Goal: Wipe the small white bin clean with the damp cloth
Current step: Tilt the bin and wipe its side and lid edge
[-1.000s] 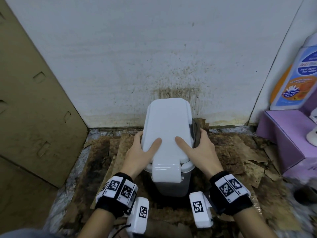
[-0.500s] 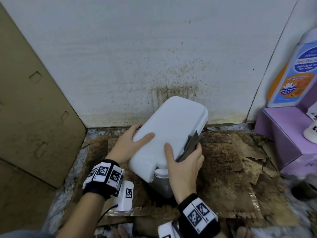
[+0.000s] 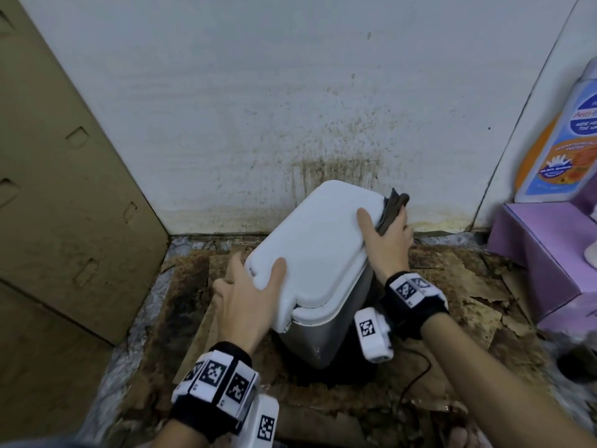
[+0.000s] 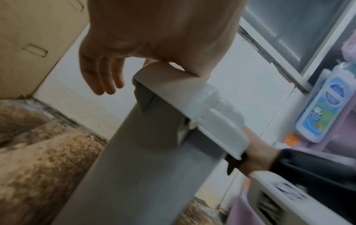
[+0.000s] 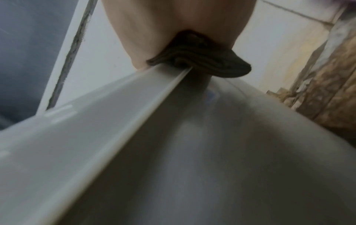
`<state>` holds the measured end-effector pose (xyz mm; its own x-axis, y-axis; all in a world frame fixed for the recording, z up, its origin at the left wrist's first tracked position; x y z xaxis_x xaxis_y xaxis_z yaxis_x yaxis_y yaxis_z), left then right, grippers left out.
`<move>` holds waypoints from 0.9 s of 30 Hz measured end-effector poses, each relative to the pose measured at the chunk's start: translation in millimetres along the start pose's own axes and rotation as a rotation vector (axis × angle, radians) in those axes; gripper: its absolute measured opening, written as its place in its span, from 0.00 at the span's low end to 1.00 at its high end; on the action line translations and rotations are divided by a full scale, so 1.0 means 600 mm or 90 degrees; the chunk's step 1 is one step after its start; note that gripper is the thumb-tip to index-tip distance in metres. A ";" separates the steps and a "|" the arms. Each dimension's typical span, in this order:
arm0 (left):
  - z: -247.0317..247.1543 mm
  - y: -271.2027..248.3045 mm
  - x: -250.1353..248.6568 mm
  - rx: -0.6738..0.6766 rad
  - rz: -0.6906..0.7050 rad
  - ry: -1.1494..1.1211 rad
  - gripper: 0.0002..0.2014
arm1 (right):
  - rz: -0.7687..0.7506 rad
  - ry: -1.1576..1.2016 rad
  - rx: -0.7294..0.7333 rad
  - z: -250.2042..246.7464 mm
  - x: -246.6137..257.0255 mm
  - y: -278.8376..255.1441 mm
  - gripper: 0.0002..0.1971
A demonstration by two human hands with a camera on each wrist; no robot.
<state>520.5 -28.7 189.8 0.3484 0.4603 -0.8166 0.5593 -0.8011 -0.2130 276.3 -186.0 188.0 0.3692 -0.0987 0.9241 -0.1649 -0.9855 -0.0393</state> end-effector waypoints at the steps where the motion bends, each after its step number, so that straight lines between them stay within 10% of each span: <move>1: 0.001 -0.010 0.002 0.008 -0.004 -0.022 0.47 | -0.007 -0.013 0.016 -0.002 0.005 0.016 0.50; 10: 0.006 -0.031 -0.019 0.062 0.051 -0.207 0.22 | -0.054 -0.048 0.115 -0.018 0.012 0.088 0.36; 22: -0.050 0.077 -0.001 0.041 0.055 -0.146 0.55 | 0.025 0.096 -0.167 -0.053 -0.012 -0.034 0.45; 27: -0.053 0.112 -0.002 0.074 0.072 -0.089 0.46 | 0.079 0.105 -0.249 -0.043 -0.034 -0.116 0.44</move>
<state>581.4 -71.2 193.6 0.2920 0.3144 -0.9033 0.4291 -0.8871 -0.1701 256.5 -112.1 181.4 0.1795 -0.1581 0.9710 -0.5443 -0.8381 -0.0359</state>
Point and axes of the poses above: each hand's wrist, its own y-axis towards the middle knuckle, its own z-axis out of the palm, x = y × z, the point moved 8 cm from there along y, towards the middle knuckle, and after that the axes turned 7 degrees about -y, right-handed, at the moved point
